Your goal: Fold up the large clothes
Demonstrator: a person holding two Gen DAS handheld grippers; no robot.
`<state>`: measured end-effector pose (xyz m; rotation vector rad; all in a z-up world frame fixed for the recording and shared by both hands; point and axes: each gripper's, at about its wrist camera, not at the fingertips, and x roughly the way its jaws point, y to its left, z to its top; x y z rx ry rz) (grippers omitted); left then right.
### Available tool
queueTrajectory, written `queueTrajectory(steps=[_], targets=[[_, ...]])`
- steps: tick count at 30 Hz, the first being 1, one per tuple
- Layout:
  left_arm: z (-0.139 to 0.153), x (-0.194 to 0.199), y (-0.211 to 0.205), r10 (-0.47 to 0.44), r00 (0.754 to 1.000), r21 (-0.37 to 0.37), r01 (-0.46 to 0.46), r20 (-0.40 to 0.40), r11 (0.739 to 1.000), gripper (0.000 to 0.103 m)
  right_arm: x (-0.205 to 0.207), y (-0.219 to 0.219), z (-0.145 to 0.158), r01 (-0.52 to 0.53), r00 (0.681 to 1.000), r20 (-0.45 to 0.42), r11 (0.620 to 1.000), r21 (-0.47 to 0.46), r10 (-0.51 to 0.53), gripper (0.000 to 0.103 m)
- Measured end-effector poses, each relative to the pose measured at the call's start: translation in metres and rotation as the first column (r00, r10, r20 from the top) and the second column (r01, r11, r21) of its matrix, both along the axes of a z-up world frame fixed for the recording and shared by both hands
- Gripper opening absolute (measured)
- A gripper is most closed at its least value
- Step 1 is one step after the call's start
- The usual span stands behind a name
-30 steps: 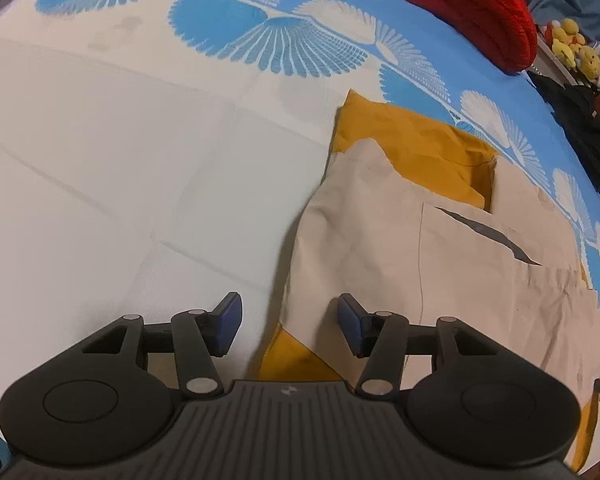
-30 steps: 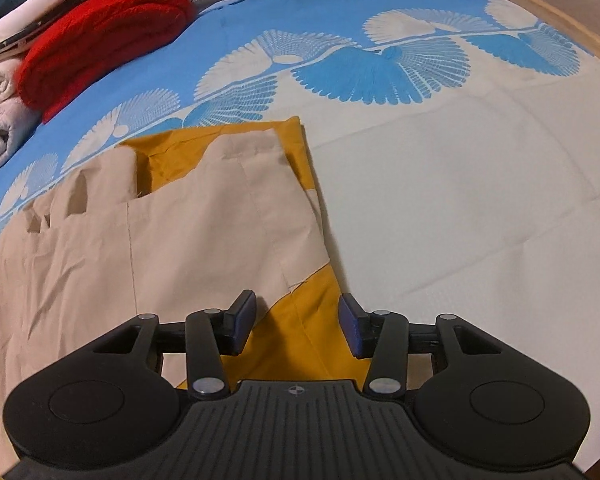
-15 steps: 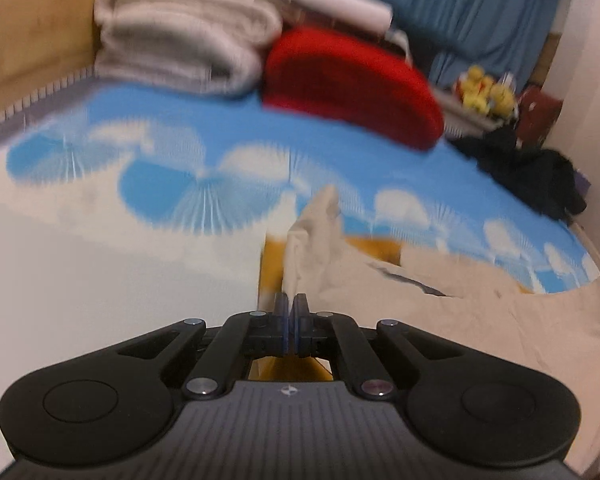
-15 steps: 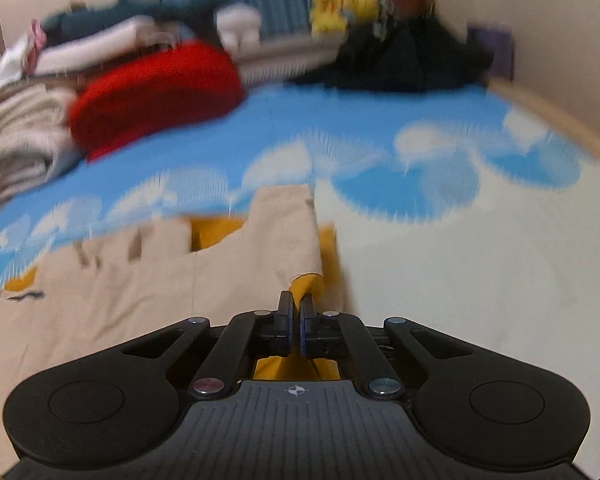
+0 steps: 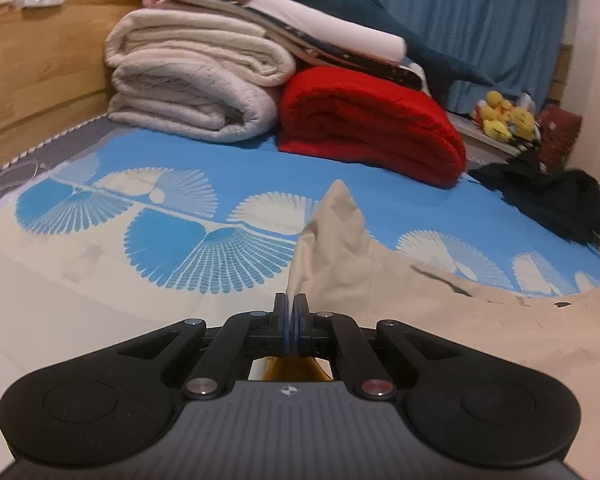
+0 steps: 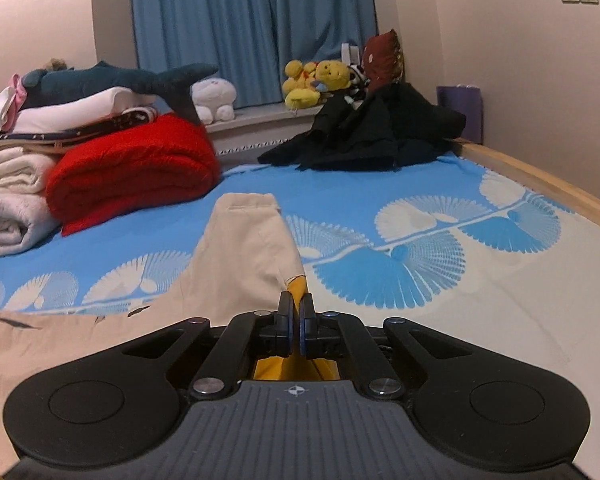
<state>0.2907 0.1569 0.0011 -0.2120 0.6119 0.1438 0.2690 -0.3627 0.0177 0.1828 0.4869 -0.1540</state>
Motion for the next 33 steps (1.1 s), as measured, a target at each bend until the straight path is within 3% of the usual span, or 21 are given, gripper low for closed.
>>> queueTrajectory(steps=[3,5,8,10,13,14,16,20,21,22,24,26,28,30,31,33], targets=[[-0.007,0.009,0.012,0.026,0.999,-0.082,-0.029,-0.027,0.996,0.009,0.002,0.009,0.002,0.007,0.998,0.056,1.000,-0.024,-0.006,0.002],[-0.016,0.012,0.023,0.026,0.996,-0.155,-0.039,-0.086,0.987,0.041,0.008,0.014,-0.004,0.023,0.999,0.029,0.998,-0.062,-0.022,0.010],[-0.024,0.010,0.035,0.025,0.991,-0.178,-0.049,-0.135,0.983,0.046,0.026,0.004,-0.032,0.075,0.982,-0.172,0.997,-0.026,-0.078,0.021],[-0.039,0.011,0.044,-0.017,0.970,-0.209,-0.035,-0.241,0.977,0.051,0.030,-0.008,-0.051,0.066,0.954,-0.296,0.996,0.057,-0.046,0.021],[-0.073,0.010,0.055,-0.095,0.886,-0.257,-0.028,-0.454,0.966,0.051,0.028,-0.011,-0.070,0.024,0.908,-0.419,0.999,0.047,-0.002,0.031],[-0.079,0.007,0.057,-0.119,0.866,-0.262,-0.014,-0.486,0.965,0.051,0.026,-0.010,-0.075,0.007,0.894,-0.448,1.000,0.025,0.005,0.038],[-0.082,0.001,0.060,-0.159,0.854,-0.271,0.022,-0.496,0.962,0.051,0.019,-0.012,-0.082,-0.018,0.874,-0.485,1.000,0.010,0.020,0.040],[-0.087,-0.008,0.064,-0.204,0.835,-0.309,0.043,-0.511,0.950,0.047,0.007,-0.020,-0.083,-0.015,0.865,-0.500,0.999,0.034,0.030,0.038],[-0.088,-0.010,0.061,-0.213,0.832,-0.312,0.050,-0.513,0.949,0.042,0.004,-0.021,-0.082,-0.004,0.863,-0.504,0.998,0.061,0.034,0.030],[-0.087,-0.011,0.058,-0.230,0.831,-0.320,0.067,-0.506,0.945,0.023,0.000,-0.022,-0.081,0.000,0.862,-0.504,0.997,0.083,0.042,0.023],[-0.077,-0.018,0.052,-0.225,0.863,-0.308,0.085,-0.453,0.947,0.010,-0.005,-0.019,-0.078,-0.017,0.866,-0.497,0.995,0.095,0.062,0.003],[-0.059,-0.028,0.058,-0.203,0.921,-0.354,0.077,-0.333,0.932,0.004,-0.014,-0.016,-0.068,-0.039,0.888,-0.455,0.997,0.072,0.067,0.000],[-0.045,-0.036,0.063,-0.177,0.955,-0.379,0.076,-0.238,0.922,0.004,-0.024,-0.023,-0.049,-0.002,0.937,-0.349,0.996,0.085,0.031,0.000],[-0.049,-0.038,0.057,-0.169,0.942,-0.321,0.071,-0.289,0.944,0.004,-0.033,-0.028,-0.034,0.022,0.967,-0.255,0.995,0.098,0.003,0.000],[-0.060,-0.037,0.055,-0.165,0.916,-0.301,0.052,-0.365,0.952,0.005,-0.035,-0.026,-0.031,0.024,0.969,-0.246,0.997,0.072,-0.005,0.000],[-0.074,-0.036,0.051,-0.168,0.874,-0.282,0.037,-0.456,0.959,0.008,-0.032,-0.024,-0.040,0.020,0.952,-0.306,0.998,0.063,0.000,0.000]])
